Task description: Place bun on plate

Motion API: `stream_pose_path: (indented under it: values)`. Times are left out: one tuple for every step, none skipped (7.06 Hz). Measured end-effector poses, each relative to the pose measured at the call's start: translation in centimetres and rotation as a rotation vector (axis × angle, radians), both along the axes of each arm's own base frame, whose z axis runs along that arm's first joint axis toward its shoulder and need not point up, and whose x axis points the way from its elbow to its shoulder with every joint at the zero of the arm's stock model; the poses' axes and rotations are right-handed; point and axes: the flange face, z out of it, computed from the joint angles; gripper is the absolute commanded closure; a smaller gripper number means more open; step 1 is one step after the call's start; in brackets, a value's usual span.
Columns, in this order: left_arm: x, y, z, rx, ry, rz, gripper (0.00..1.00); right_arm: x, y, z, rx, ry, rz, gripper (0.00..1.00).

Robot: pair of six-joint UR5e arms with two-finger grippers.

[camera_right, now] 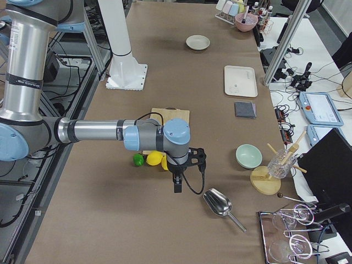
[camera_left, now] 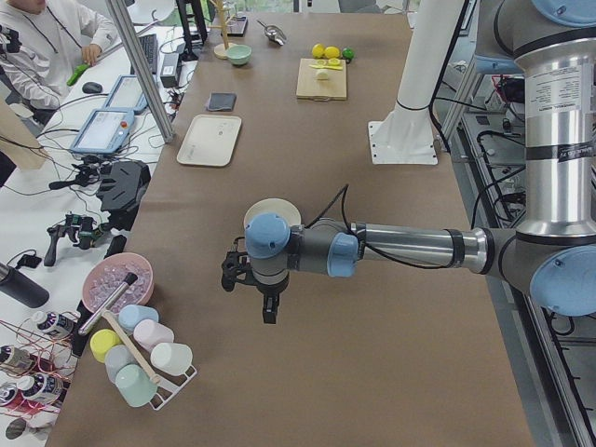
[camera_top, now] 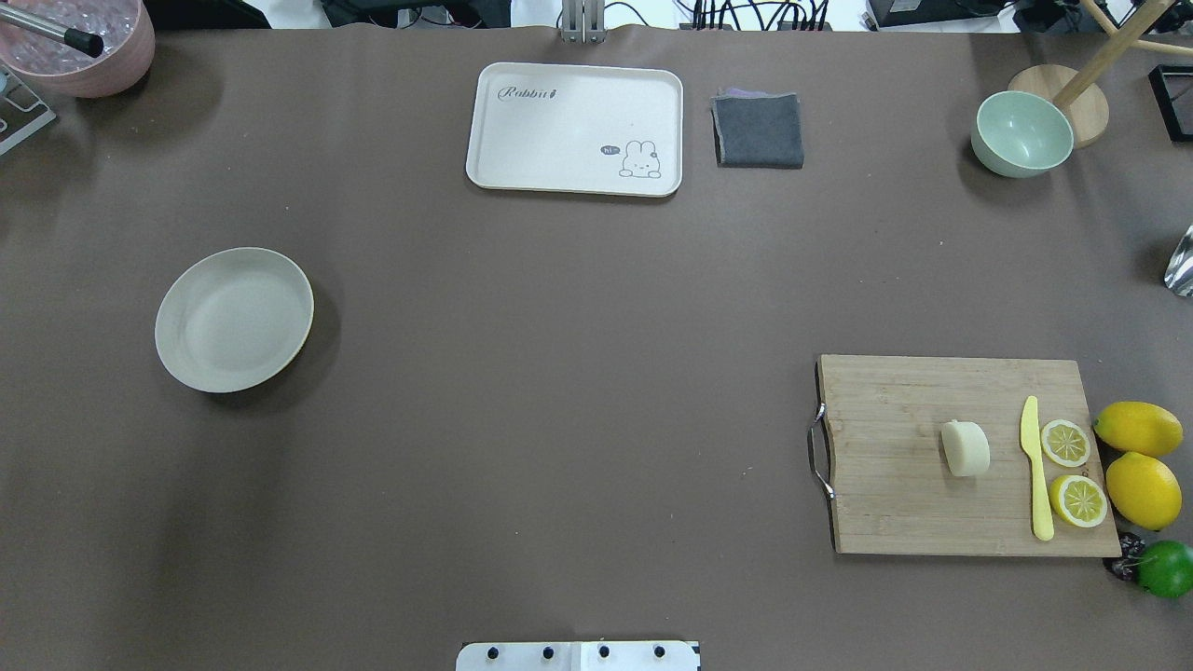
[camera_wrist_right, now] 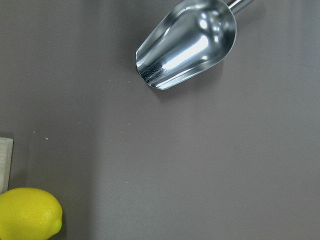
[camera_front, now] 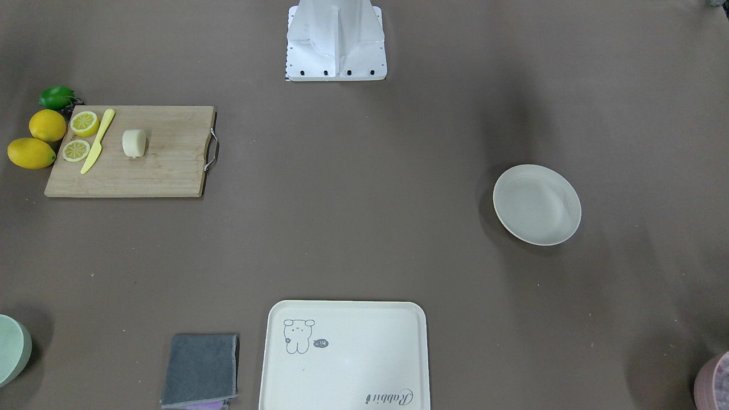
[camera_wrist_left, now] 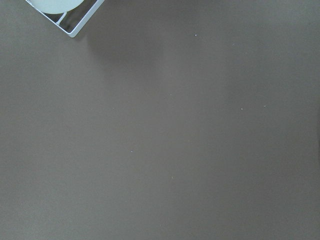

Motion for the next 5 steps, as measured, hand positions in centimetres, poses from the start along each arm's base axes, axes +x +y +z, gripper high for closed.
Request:
stream_pose_path:
  values:
    - [-0.01,0.13,0.06,-0.001,0.000,0.001,0.02,0.00,0.00,0.00,0.000,0.000,0.000,0.00]
    - [-0.01,0.36,0.15,-0.002,0.000,0.001,0.02,0.01,0.00,-0.01,0.000,0.000,0.000,0.00]
    - [-0.03,0.52,0.05,0.001,0.002,0.001,0.01,0.03,-0.02,-0.09,0.003,0.000,0.001,0.00]
    - [-0.05,0.54,-0.21,0.007,0.002,0.001,0.02,0.04,-0.06,-0.18,0.005,0.001,0.001,0.00]
    - [-0.05,0.54,-0.44,0.012,0.003,0.001,0.02,0.04,-0.11,-0.31,0.008,0.000,0.001,0.00]
